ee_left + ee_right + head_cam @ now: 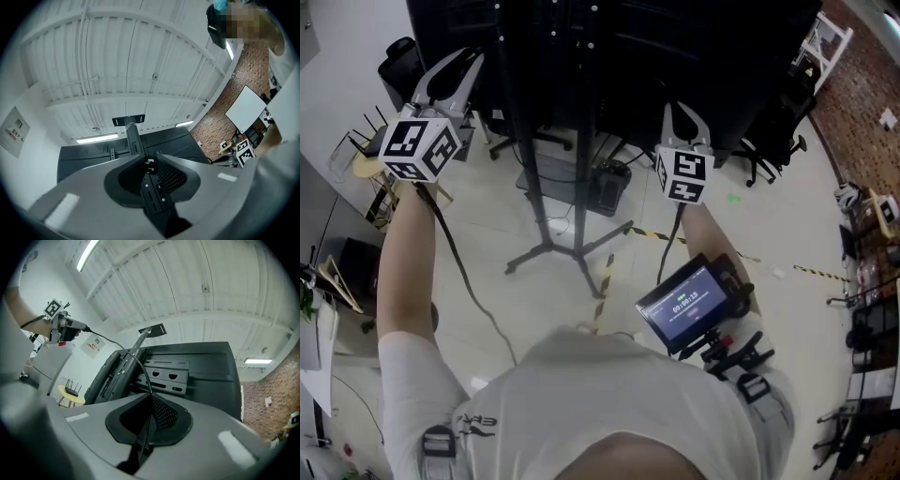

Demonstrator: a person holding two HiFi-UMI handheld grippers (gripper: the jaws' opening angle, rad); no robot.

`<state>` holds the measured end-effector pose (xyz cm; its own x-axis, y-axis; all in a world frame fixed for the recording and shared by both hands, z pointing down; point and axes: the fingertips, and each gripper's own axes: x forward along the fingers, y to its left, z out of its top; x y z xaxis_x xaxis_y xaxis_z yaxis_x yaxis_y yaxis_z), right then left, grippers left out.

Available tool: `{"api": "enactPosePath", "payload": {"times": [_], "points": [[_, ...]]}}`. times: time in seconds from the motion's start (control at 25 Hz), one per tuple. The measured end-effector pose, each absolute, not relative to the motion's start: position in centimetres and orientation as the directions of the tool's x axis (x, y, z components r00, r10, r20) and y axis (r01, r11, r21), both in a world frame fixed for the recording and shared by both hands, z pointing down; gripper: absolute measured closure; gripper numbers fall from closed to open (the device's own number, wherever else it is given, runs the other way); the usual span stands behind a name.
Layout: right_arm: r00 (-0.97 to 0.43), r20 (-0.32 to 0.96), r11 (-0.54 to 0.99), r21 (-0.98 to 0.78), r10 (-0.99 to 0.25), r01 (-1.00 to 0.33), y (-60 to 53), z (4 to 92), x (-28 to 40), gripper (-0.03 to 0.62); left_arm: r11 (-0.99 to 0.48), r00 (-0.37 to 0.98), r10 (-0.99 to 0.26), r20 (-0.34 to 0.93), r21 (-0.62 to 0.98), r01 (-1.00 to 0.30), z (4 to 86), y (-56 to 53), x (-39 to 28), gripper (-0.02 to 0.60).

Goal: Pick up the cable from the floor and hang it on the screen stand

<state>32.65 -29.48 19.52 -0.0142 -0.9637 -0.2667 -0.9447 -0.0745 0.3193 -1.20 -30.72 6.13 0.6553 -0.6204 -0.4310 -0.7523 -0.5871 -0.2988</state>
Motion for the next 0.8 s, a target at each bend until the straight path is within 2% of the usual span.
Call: {"api": "enactPosePath", "payload": {"times": [0.32, 0.8], "points": [[-0.058, -0.354, -0.083, 0.372, -0.933, -0.925, -29.8, 14.6, 31.5, 0.572, -0.528, 0.605, -0.643, -0.47, -0.299, -0.795, 4.8, -29.6, -3.1, 0.502], [-0.079, -0.444, -0.142, 0.443, -0.892, -0.885, -36.7, 6.2, 31.0, 0.574, -0.495, 0.549, -0.662, -0.511, -0.252, -0.832, 2.9, -37.7, -4.3, 0.502]]}}
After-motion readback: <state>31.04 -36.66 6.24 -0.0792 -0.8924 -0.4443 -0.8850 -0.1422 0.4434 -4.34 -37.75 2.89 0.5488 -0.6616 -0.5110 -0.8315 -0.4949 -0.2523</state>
